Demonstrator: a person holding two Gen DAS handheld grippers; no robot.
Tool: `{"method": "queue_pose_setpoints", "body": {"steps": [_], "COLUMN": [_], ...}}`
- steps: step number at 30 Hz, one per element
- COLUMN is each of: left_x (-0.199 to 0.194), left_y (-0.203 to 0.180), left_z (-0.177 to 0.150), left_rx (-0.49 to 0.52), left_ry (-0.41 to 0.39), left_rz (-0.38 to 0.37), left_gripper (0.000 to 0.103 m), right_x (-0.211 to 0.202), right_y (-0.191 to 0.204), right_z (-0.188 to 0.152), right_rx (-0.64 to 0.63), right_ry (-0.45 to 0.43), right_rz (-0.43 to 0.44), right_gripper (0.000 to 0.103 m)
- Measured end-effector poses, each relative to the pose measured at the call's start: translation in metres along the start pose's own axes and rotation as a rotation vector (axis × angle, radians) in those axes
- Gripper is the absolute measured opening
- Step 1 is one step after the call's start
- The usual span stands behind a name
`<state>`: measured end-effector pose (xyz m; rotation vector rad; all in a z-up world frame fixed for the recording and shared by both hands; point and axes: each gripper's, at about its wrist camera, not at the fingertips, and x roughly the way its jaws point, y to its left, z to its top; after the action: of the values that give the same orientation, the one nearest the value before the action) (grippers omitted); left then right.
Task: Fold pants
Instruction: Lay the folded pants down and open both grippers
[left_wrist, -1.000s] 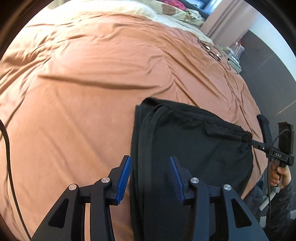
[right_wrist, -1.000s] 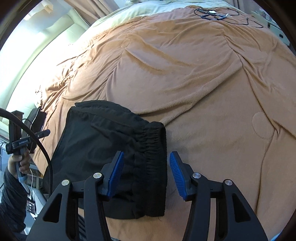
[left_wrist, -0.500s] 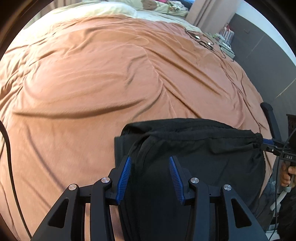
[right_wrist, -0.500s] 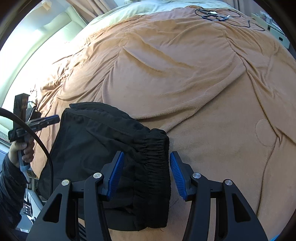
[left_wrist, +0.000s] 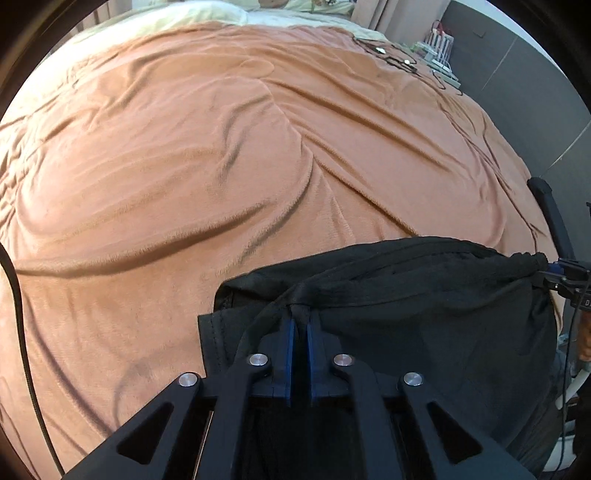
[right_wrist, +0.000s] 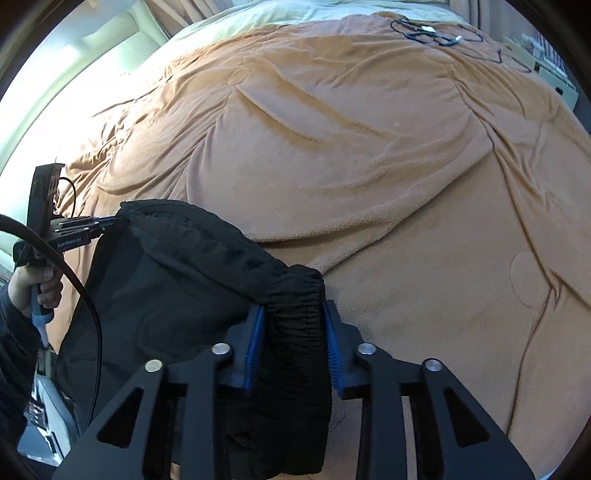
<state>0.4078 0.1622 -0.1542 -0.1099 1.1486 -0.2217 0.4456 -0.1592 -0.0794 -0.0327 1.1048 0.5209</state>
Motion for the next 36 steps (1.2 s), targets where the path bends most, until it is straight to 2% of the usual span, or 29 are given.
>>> {"method": "queue_pose_setpoints", "body": {"steps": [9,17,20,22,23,25,26,28,30,36], "left_x": [-0.03,-0.006,0.009,0.013,0.012,0.006,0.001,-0.01,-0.019,-0.045], "left_y": [0.012,0.022,0.023,0.023,0.023,0.024,0.027,0.032,0.037,0.048], "left_z": [0.006,0.014,0.015,0.015,0.014,0.013,0.011,0.004,-0.003,-0.036], "left_rx": [-0.042,-0.078,-0.095,-0.105,-0.107,-0.114,-0.122,-0.141,-0.161,-0.227], "left_ry": [-0.086,-0.048,-0.023,-0.011,-0.015,-0.01,-0.01,-0.021,-0.032,-0.038], "left_rz": [0.032,0.064,0.075,0.071,0.068,0.065,0.06,0.055,0.044,0.011], "left_gripper": [0.005,0.005,0.006,0.007,0.008,0.019,0.023,0.043,0.052,0.059], "right_x": [-0.005,0.021,0.036,0.042,0.042,0.035,0.029,0.018,0.005,-0.021], "right_y": [0.011,0.014,0.014,0.013,0.012,0.012,0.014,0.016,0.019,0.031], "right_z": [0.008,0.019,0.023,0.027,0.029,0.03,0.029,0.025,0.019,-0.003], "right_rx": [-0.017,0.004,0.018,0.037,0.049,0.058,0.057,0.059,0.057,0.035], "right_ry": [-0.039,-0.018,-0.002,0.01,0.009,-0.007,-0.024,-0.05,-0.076,-0.13], "right_rz": [0.018,-0.032,-0.064,-0.066,-0.065,-0.077,-0.078,-0.068,-0.051,-0.006], "right_gripper": [0.023,0.023,0.026,0.032,0.036,0.048,0.049,0.049,0.049,0.049]}}
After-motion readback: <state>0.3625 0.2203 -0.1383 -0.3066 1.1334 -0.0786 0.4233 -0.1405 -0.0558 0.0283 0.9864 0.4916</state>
